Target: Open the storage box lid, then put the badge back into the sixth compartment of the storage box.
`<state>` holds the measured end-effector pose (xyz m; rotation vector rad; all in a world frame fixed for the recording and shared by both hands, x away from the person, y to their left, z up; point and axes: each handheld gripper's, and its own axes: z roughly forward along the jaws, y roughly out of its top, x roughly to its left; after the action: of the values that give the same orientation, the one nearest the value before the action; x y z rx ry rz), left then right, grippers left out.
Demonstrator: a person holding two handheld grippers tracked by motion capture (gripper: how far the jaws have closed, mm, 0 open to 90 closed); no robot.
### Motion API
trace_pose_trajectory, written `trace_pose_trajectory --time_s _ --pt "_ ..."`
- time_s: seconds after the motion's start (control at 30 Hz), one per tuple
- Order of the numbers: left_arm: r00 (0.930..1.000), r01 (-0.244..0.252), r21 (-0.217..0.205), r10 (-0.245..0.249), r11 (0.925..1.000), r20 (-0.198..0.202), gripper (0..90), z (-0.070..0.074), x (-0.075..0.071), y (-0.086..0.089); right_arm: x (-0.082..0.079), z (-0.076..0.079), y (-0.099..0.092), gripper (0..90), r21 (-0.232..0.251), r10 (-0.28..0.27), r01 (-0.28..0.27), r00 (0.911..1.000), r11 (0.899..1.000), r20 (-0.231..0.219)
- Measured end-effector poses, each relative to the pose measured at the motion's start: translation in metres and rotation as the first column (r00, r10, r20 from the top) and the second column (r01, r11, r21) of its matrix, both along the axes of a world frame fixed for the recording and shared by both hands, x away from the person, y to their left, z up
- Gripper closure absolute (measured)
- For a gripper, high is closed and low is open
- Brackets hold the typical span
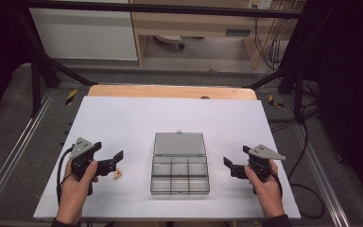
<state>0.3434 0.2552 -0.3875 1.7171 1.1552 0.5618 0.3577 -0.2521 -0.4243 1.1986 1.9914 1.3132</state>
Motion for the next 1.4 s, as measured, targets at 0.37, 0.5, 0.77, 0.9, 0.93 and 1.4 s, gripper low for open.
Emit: trace_pose_trajectory --time_s 0.37,0.5,0.77,0.9,0.93,1.4 --pt "0.9994 0.013 0.037 -0.012 0.9992 -0.032 6.6 -0.001 -0.006 0.008 -0.005 -0.003 -0.003 5.0 -0.004 0.009 -0.009 0.9997 1.000 -0.021" --pt "0.9987 0.020 0.056 -0.017 0.9982 -0.048 6.6 -0.003 -0.007 0.010 -0.013 -0.005 -0.007 3.9 -0.004 0.012 -0.012 0.9994 1.000 -0.032" --pt "0.9970 0.040 0.124 -0.032 0.9914 -0.071 7.0 -0.011 -0.013 0.007 -0.022 -0.010 -0.010 4.2 -0.011 0.003 -0.003 0.9978 1.000 -0.066" --pt "0.9948 0.043 0.138 -0.030 0.9895 -0.097 7.7 -0.018 -0.016 0.006 -0.021 -0.011 -0.009 4.4 -0.018 0.008 -0.009 0.9976 1.000 -0.068" --pt "0.9946 0.053 0.153 -0.038 0.9868 -0.097 7.7 -0.022 -0.018 0.006 -0.021 -0.011 -0.009 4.6 -0.022 0.011 -0.013 0.9969 1.000 -0.078" --pt "0.9876 0.044 0.229 -0.007 0.9724 -0.157 8.6 -0.044 -0.022 0.006 -0.022 -0.013 -0.002 4.5 -0.054 0.039 -0.044 0.9952 0.998 -0.090"
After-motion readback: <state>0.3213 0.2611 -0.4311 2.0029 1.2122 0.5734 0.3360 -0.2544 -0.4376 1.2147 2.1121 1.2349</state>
